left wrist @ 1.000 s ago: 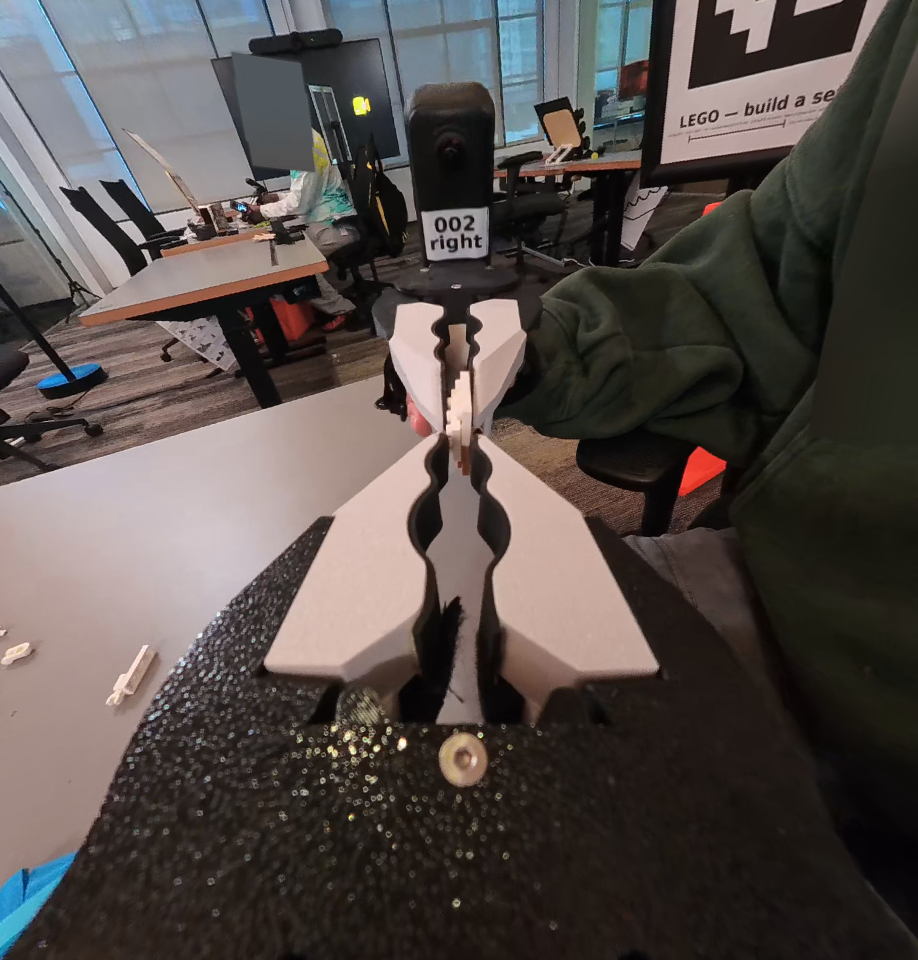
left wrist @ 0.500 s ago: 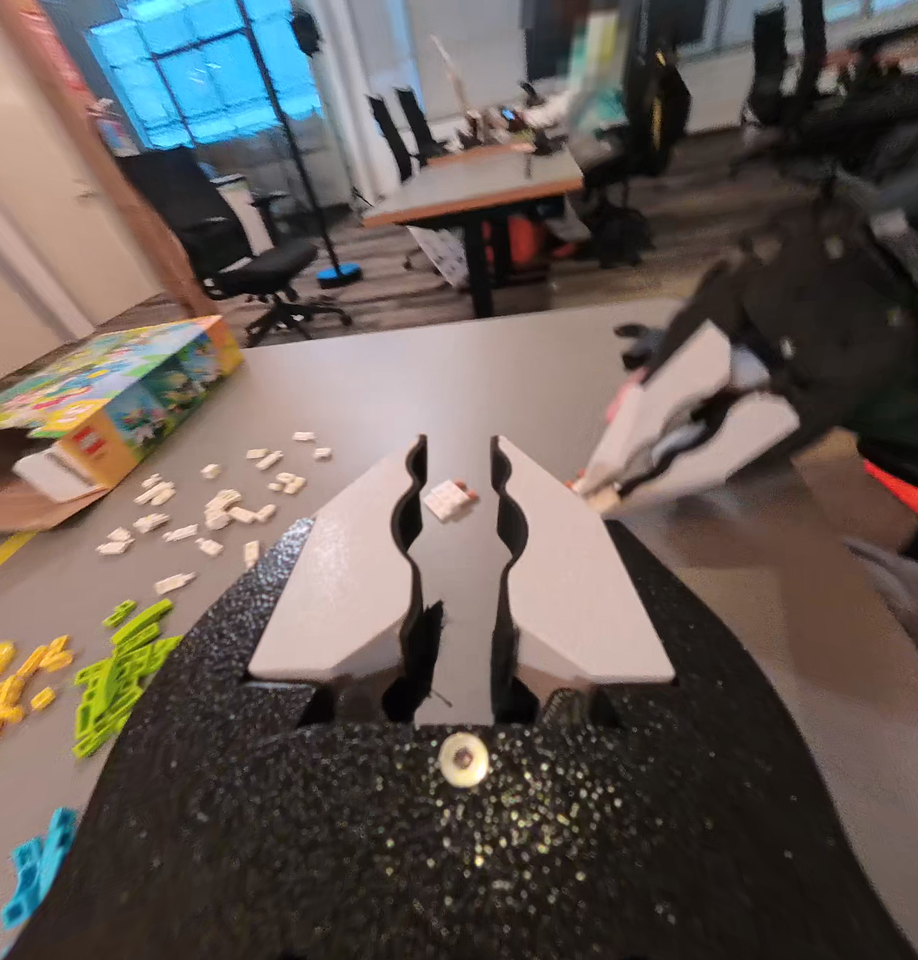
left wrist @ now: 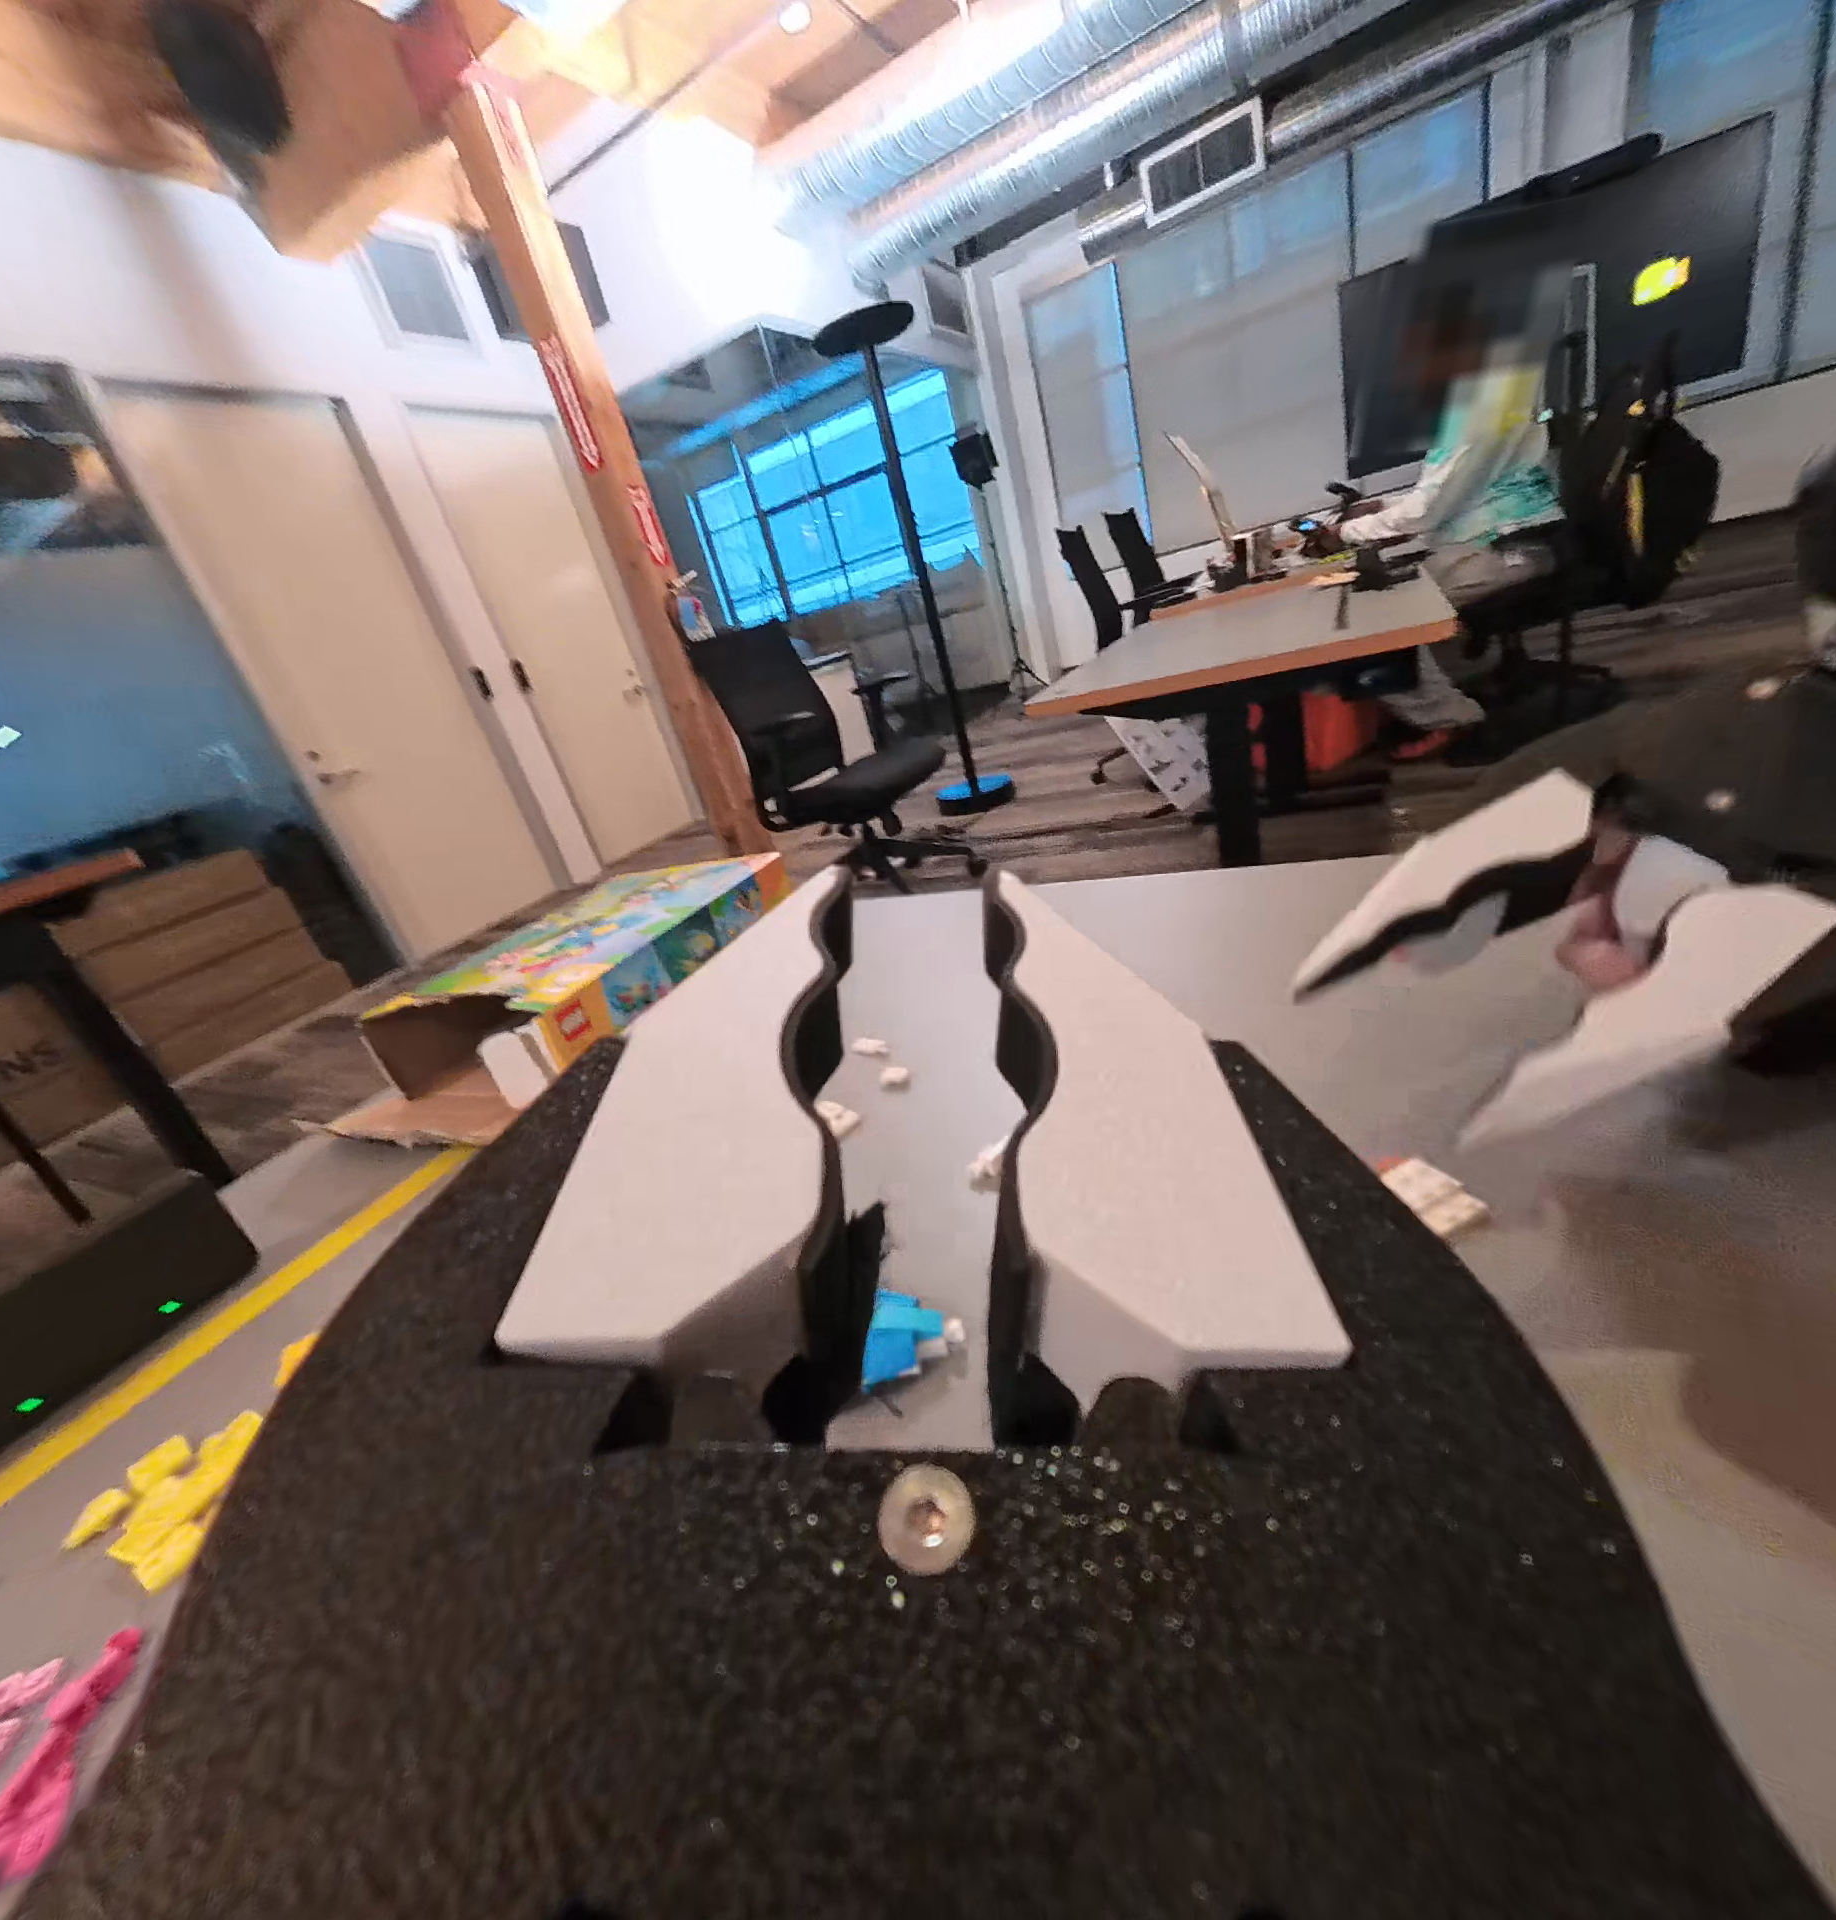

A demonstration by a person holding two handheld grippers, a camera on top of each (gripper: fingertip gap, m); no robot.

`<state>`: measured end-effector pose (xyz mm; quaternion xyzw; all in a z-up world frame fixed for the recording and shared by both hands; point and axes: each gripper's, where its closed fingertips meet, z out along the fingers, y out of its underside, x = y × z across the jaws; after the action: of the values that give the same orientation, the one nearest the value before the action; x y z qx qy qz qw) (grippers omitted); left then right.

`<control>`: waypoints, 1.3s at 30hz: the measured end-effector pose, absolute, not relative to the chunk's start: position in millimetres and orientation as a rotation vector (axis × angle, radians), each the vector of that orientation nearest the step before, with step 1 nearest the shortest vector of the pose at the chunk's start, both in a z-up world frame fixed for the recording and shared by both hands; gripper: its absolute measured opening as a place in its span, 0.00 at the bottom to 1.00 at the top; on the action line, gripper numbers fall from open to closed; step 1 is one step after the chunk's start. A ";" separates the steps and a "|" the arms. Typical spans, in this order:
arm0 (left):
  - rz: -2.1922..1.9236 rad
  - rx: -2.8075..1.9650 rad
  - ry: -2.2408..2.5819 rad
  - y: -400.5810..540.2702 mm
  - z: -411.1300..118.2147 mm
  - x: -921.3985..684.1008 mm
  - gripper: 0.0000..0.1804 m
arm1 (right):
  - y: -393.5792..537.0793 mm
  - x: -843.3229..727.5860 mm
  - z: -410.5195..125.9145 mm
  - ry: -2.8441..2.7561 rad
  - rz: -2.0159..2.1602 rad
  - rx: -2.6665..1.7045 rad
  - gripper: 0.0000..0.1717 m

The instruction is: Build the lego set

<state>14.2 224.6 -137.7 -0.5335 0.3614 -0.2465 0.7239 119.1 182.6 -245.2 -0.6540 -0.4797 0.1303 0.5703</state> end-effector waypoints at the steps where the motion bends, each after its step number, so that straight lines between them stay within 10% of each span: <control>1: -0.507 -1.163 0.806 224.4 -138.1 15.0 0.13 | 190.5 130.5 -233.1 -1.037 0.274 -1.494 0.34; 39: -0.510 -0.944 0.854 172.8 -134.0 65.6 0.12 | 231.6 223.2 -172.8 -0.431 0.183 -1.262 0.32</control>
<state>65.6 172.8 -134.0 -0.4359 0.3944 -0.2354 0.7740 223.2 231.6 -172.8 -0.5843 -0.1998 0.0845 0.7820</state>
